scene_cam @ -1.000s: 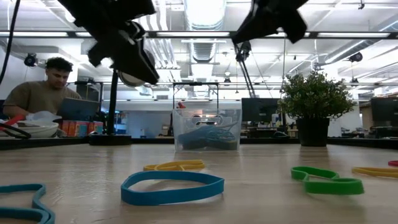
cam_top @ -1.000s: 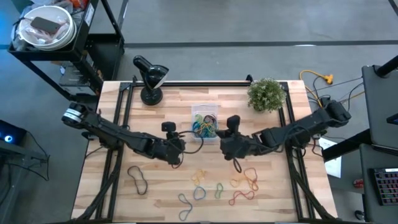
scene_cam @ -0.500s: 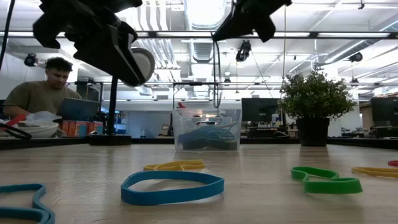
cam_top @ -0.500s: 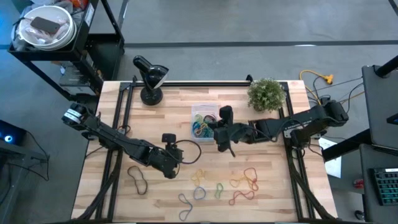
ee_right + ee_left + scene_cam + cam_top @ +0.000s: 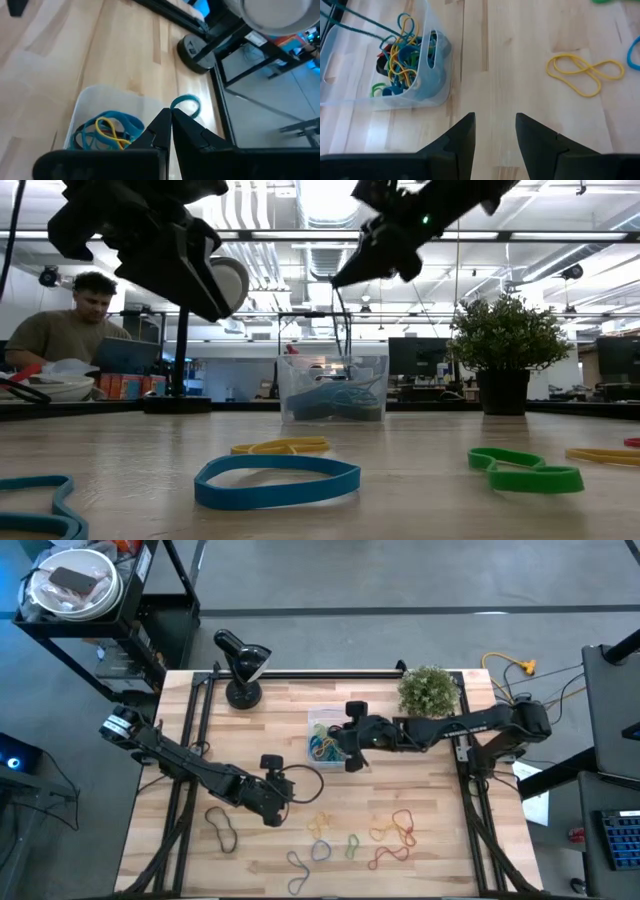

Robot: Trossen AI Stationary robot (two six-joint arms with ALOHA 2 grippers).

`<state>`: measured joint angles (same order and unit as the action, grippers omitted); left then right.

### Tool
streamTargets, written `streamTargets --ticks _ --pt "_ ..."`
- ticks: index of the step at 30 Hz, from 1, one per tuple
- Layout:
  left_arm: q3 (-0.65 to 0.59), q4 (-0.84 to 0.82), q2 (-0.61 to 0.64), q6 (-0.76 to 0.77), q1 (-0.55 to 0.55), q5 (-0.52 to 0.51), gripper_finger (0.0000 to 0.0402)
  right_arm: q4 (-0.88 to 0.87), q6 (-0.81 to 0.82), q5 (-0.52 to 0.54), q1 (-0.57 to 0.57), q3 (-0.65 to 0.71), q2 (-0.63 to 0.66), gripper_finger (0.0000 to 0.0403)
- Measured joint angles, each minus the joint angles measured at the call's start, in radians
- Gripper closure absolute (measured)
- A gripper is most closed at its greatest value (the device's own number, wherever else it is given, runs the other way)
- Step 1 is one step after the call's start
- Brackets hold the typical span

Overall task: Pick and place rubber bands into bin
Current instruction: Put blue rubberband into the transparent bin

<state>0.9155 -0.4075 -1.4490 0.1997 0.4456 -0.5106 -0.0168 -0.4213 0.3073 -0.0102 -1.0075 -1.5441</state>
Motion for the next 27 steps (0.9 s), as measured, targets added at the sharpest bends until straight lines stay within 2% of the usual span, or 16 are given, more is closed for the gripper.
streamTargets --ticks 12,22,27 --pt "-0.026 0.004 0.000 0.002 0.000 0.000 0.0276 0.005 0.006 -0.003 -0.013 -0.015 -0.176 0.0394" --pt "-0.026 0.009 0.000 0.003 0.000 -0.001 0.0276 -0.032 0.084 -0.019 -0.014 -0.017 -0.167 0.0394" --pt "-0.026 0.022 0.000 0.003 0.000 -0.001 0.0276 -0.039 0.076 -0.035 -0.013 -0.017 -0.164 0.0369"
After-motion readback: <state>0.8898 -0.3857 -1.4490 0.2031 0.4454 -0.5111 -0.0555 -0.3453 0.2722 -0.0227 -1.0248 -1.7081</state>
